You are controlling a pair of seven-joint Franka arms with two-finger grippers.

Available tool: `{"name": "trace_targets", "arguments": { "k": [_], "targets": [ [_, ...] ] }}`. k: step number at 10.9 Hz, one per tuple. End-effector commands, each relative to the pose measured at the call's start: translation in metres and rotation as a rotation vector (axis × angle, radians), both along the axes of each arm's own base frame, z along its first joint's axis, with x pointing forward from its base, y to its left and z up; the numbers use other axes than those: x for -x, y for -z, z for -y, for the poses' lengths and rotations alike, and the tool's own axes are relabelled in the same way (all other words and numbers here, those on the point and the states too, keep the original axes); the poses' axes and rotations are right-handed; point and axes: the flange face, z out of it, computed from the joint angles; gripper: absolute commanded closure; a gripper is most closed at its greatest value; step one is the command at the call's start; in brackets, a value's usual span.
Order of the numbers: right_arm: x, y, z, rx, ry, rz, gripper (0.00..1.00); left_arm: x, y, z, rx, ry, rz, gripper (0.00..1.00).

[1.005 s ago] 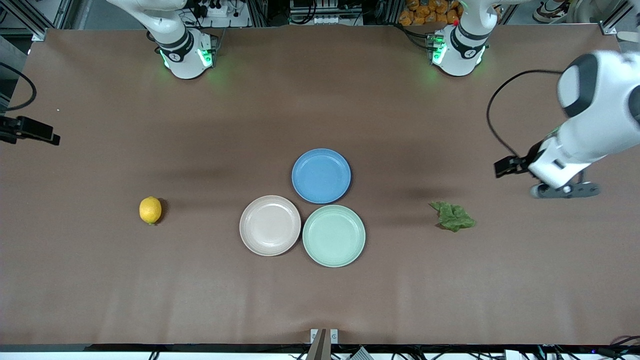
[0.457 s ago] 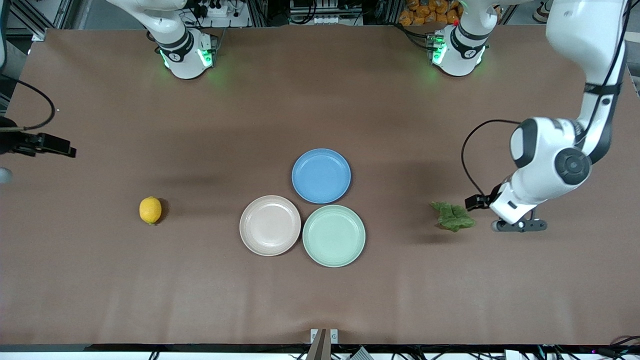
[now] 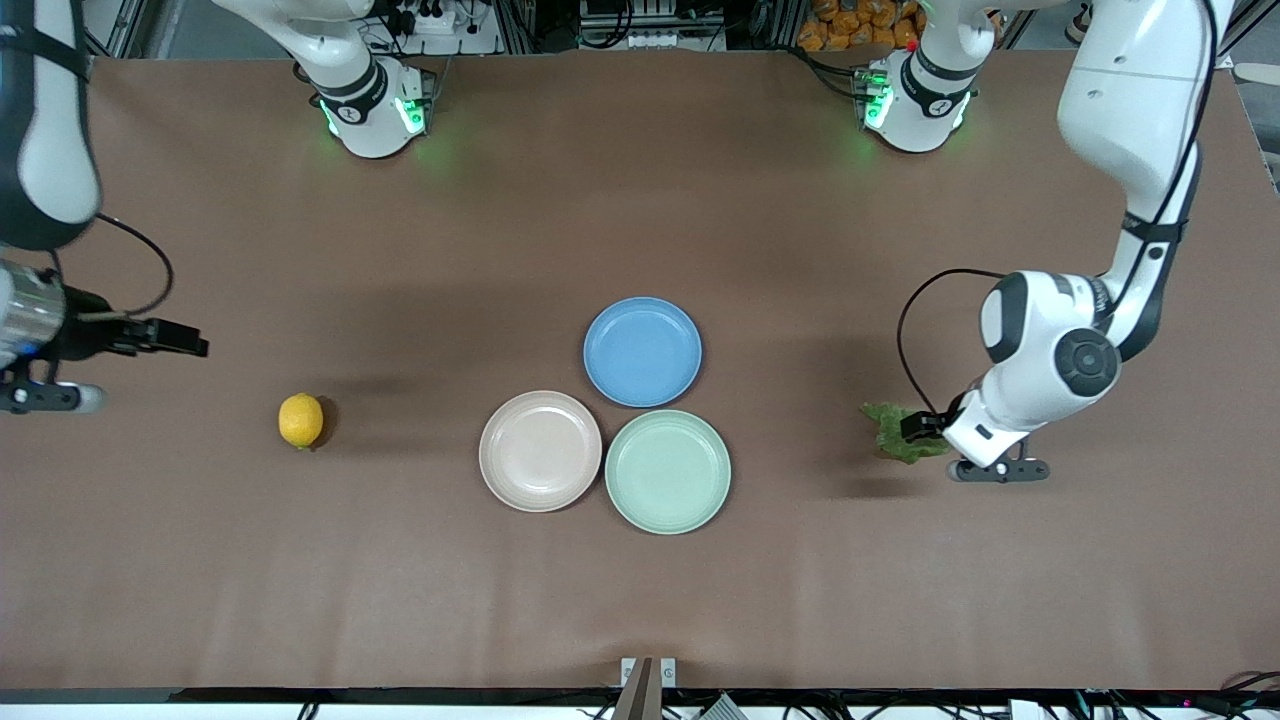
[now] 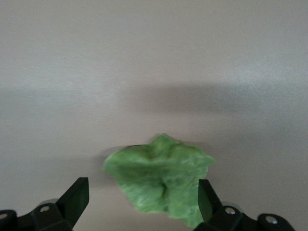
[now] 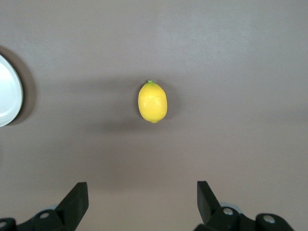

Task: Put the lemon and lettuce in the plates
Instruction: 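Grasp the lettuce with the left gripper while the right gripper grasps the lemon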

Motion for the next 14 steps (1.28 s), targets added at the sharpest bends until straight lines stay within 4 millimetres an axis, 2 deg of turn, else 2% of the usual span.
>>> {"name": "trace_targets", "arguments": {
  "k": [1,2,3,5,6,11,12,14],
  "targets": [
    [0.005,0.05,-0.004,-0.011,-0.001,0.025,0.0,-0.014,0.023,0.011,0.014,-0.021,-0.004,0.0],
    [0.002,0.067,-0.005,-0.009,-0.005,0.026,0.0,-0.013,0.029,0.013,0.014,-0.019,-0.012,0.0],
    [-0.001,0.082,-0.007,-0.008,-0.006,0.031,0.0,-0.014,0.033,0.016,0.012,-0.013,-0.015,0.04],
    [-0.003,0.117,-0.012,-0.001,-0.011,0.067,0.0,-0.014,0.037,0.016,0.011,-0.012,-0.018,0.17],
    [-0.005,0.135,-0.012,0.002,-0.009,0.082,0.0,-0.014,0.038,0.017,0.011,-0.011,-0.02,0.28],
    [-0.018,0.205,-0.013,0.008,-0.009,0.098,0.0,-0.014,0.04,0.019,0.003,0.003,-0.019,0.94],
    [-0.019,0.217,-0.013,0.01,-0.008,0.104,0.0,-0.014,0.035,0.019,0.004,0.003,-0.013,1.0],
    [-0.019,0.232,-0.013,0.011,-0.007,0.104,0.0,-0.012,0.007,0.039,0.004,0.002,-0.004,1.0]
  ]
}}
